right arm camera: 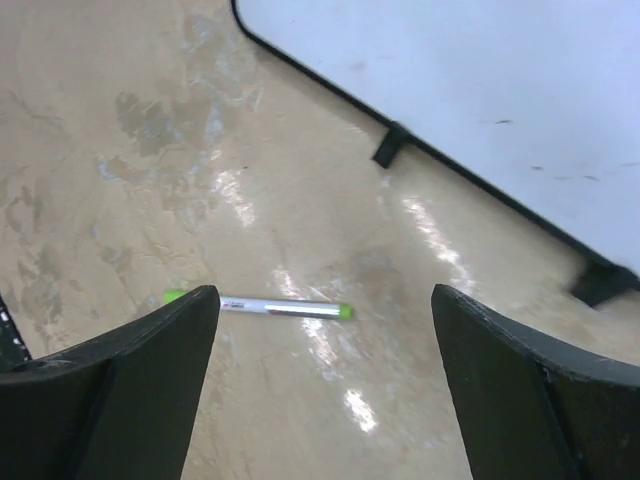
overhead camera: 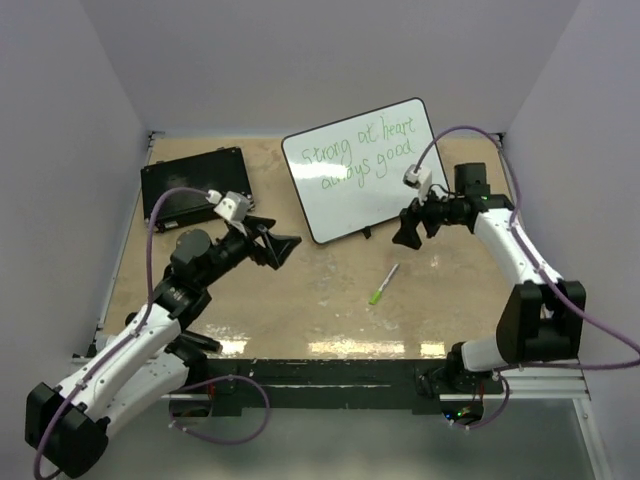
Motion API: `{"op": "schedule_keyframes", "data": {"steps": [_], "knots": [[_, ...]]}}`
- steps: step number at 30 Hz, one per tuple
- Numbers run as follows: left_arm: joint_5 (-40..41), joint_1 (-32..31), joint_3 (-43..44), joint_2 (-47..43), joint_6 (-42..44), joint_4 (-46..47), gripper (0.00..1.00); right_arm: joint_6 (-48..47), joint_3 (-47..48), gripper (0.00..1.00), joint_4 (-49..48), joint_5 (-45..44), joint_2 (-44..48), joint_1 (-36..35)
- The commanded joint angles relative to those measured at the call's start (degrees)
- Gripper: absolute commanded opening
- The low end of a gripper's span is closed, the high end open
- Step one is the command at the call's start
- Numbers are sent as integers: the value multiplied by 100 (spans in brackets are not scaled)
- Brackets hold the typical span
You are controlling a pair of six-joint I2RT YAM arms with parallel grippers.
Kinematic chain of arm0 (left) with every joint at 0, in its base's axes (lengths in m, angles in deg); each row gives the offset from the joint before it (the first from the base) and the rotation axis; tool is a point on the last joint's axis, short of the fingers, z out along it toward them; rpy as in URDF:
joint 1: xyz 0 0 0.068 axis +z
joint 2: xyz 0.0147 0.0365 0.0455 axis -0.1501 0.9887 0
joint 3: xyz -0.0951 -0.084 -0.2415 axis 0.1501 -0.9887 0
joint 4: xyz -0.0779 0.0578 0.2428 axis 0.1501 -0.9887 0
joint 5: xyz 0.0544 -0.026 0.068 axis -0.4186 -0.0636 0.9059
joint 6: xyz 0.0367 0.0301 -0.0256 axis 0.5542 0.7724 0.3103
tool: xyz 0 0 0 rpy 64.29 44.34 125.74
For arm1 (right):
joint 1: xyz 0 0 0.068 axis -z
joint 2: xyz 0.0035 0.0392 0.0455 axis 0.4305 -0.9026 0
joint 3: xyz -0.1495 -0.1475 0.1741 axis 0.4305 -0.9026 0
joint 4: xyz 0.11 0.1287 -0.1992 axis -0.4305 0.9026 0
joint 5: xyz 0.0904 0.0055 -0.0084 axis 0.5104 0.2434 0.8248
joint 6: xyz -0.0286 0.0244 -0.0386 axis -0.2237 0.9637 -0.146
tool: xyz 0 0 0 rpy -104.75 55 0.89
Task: Write a sentence on the whiteboard
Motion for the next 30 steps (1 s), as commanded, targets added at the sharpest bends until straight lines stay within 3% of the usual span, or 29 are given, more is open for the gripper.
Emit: {"op": "schedule_keyframes", "data": {"steps": [1, 5, 7, 14, 18, 30], "knots": [[-914, 1154, 667, 235, -739, -320, 93, -169, 592, 93, 226, -401, 1027, 610], [-1521, 2192, 1395, 490, -854, -926, 93, 146, 943, 99, 236, -578, 1792, 1313], [-1426, 2518, 1633, 482, -652, -1303, 93, 488, 1058, 99, 244, -577, 2066, 1639], [-696, 2563, 2443, 473, 112, -2421, 100, 2580, 909, 99, -1125, -2201, 3411, 1772], [-652, 2563, 2399, 254, 184, -2518, 100, 3301, 1137, 99, -1084, -2950, 3439, 1763], [-661, 2563, 2285, 34, 192, -2519, 100, 3391, 1208, 99, -1153, -3557, 3579, 1763]]}}
